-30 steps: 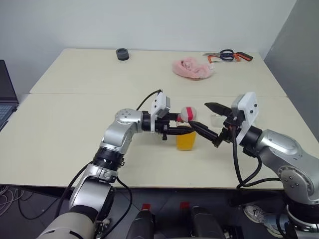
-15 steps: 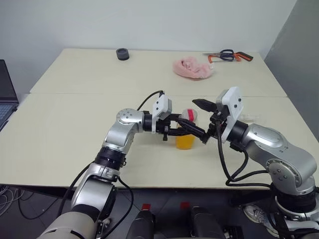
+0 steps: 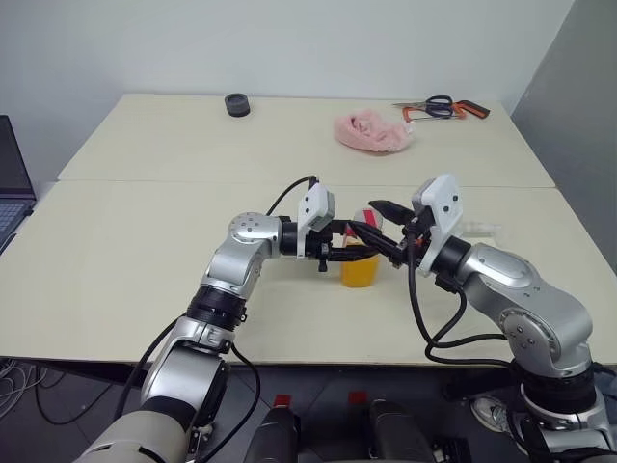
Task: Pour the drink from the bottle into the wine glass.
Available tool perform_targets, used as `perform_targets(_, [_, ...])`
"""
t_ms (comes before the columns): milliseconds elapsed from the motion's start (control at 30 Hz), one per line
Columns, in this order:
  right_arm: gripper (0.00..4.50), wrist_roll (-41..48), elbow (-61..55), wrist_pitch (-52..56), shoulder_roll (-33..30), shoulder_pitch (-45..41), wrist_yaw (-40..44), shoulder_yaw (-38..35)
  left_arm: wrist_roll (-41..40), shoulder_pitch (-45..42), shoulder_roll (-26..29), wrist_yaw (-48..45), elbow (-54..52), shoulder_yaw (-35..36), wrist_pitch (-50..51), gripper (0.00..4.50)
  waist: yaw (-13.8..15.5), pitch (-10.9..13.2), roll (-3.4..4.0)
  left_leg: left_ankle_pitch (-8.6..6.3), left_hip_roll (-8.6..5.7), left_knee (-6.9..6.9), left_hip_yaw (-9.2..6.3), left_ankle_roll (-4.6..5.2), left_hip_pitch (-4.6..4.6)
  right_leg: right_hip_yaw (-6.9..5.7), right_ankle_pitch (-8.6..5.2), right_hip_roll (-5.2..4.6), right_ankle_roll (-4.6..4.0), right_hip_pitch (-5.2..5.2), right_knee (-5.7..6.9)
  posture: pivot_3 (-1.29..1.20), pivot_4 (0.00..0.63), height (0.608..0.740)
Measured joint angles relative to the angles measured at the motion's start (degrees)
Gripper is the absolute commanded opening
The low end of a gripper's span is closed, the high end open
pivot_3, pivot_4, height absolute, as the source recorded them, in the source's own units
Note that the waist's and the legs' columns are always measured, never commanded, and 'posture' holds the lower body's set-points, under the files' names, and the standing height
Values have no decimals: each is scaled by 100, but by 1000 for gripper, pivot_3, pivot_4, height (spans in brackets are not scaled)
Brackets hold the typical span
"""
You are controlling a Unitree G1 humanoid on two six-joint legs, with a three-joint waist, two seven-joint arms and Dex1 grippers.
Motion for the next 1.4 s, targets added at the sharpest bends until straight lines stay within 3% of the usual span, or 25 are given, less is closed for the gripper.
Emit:
perform_targets(333, [1873, -191, 313, -465, 18, -3, 395, 126, -7, 2, 75, -34, -1, 10, 65, 1835, -11, 0, 0, 0, 0, 0, 1, 0, 2, 0, 0, 1, 0, 0, 1, 0, 150, 740])
perform_targets(600, [1873, -200, 2565, -1333, -650, -1567, 3185, 467, -6, -170, 214, -320, 139, 84, -17, 1832, -82, 6, 9, 0, 2, 1, 0, 0, 3, -7, 0, 2, 0, 1, 0, 0, 150, 740])
perform_targets(800, [1873, -317, 3320, -1560, -709, -1894, 3961, 528, 99, -263, 113, -326, 425, 58, -170, 1829, -83, 7, 9, 0, -7, 5, -1, 0, -13, -7, 1, -7, 0, -5, -3, 0, 150, 740])
perform_targets(933, [3226, -316, 2870, -1535, -643, -1442, 3568, 247, 120, -266, 47, -314, 427, 20, -247, 1827, -72, 7, 10, 0, -6, 9, -4, 0, -19, -8, 1, -8, 0, -10, 0, 0, 150, 740])
perform_targets(1033, [4274, -284, 1979, -1255, -540, -827, 2780, -173, 114, -275, -71, -250, 409, 13, -250, 1827, -47, 8, 11, 0, -5, 8, -4, 0, -24, -6, 1, -8, 0, -19, 1, 0, 150, 740])
perform_targets(1200, [4287, -564, 231, -525, 23, -104, 932, -382, 118, -291, -83, -110, 423, 22, -255, 1826, -92, 8, 13, 0, 1, 3, 1, -1, -24, 3, 1, -3, 0, -33, 13, 0, 150, 740])
perform_targets(1400, [4287, -1426, -524, -114, 731, 135, -607, 370, 134, -401, -100, -33, 684, 23, -310, 1826, -93, 8, 14, 0, -2, 4, 1, -1, -25, 3, 1, -2, 0, -33, 12, 0, 150, 740])
